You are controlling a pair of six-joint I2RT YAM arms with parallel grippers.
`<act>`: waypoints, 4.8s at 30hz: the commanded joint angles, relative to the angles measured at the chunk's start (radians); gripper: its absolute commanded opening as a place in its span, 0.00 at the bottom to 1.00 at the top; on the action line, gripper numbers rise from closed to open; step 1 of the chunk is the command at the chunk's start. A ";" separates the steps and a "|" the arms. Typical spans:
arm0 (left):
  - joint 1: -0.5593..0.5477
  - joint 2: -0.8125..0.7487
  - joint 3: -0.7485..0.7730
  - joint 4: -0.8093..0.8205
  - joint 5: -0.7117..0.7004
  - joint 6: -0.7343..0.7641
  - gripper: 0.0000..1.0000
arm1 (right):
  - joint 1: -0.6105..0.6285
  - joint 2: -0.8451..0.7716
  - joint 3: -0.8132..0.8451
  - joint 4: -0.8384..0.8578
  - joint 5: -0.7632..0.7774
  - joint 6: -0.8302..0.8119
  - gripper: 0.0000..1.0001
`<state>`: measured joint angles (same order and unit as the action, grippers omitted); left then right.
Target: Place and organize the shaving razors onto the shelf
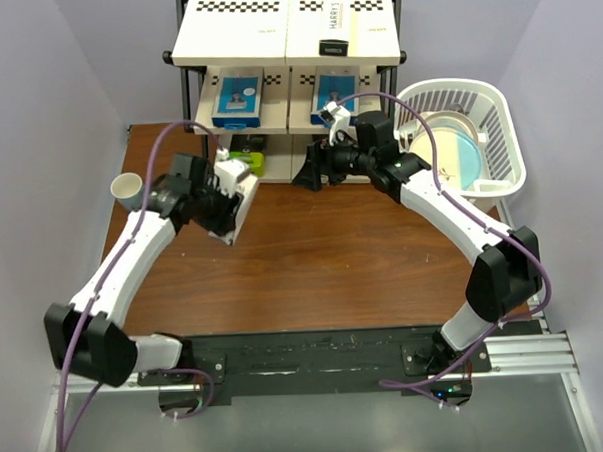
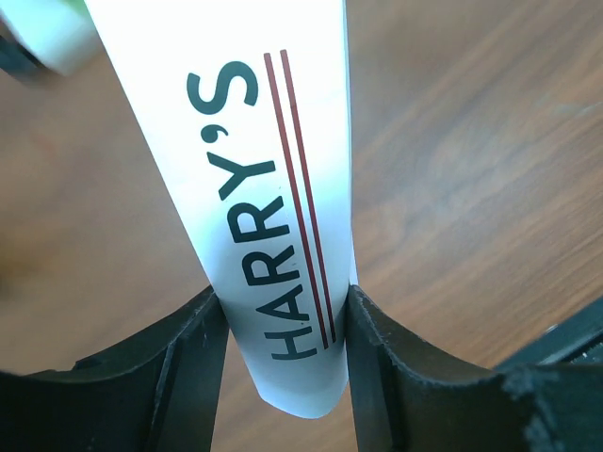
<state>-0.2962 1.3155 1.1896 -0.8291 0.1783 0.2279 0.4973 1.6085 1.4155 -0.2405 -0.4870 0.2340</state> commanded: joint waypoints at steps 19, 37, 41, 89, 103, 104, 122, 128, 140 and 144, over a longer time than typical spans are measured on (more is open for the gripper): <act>0.075 0.302 1.085 0.119 0.090 0.065 0.42 | -0.009 -0.130 -0.115 -0.011 0.016 -0.036 0.82; 0.144 0.563 1.269 0.412 0.115 -0.140 0.46 | -0.066 -0.210 -0.207 -0.011 0.042 -0.047 0.82; 0.163 0.584 1.269 0.426 0.132 -0.160 0.47 | -0.077 -0.205 -0.208 -0.005 0.038 -0.039 0.82; 0.123 0.642 1.163 0.627 0.035 -0.180 0.98 | -0.117 -0.194 -0.270 0.032 0.034 0.010 0.82; 0.121 0.695 1.179 0.644 0.023 -0.208 0.84 | -0.129 -0.165 -0.257 0.041 0.034 0.014 0.82; 0.121 0.699 1.180 0.645 0.023 -0.210 0.81 | -0.131 -0.162 -0.256 0.041 0.036 0.016 0.82; 0.032 0.521 0.950 0.722 -0.252 -0.191 0.56 | -0.132 -0.124 -0.245 0.064 0.024 0.039 0.82; 0.014 0.508 0.929 0.697 -0.307 -0.205 0.57 | -0.134 -0.117 -0.245 0.069 0.018 0.048 0.82; 0.000 0.547 0.935 0.705 -0.365 -0.179 0.58 | -0.134 -0.119 -0.244 0.069 0.022 0.050 0.82; 0.000 0.554 0.935 0.709 -0.338 -0.188 0.71 | -0.134 -0.121 -0.242 0.064 0.024 0.047 0.82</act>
<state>-0.2958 1.8706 2.1239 -0.1421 -0.1539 0.0376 0.3668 1.4860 1.1496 -0.2092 -0.4625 0.2733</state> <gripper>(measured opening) 0.646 0.819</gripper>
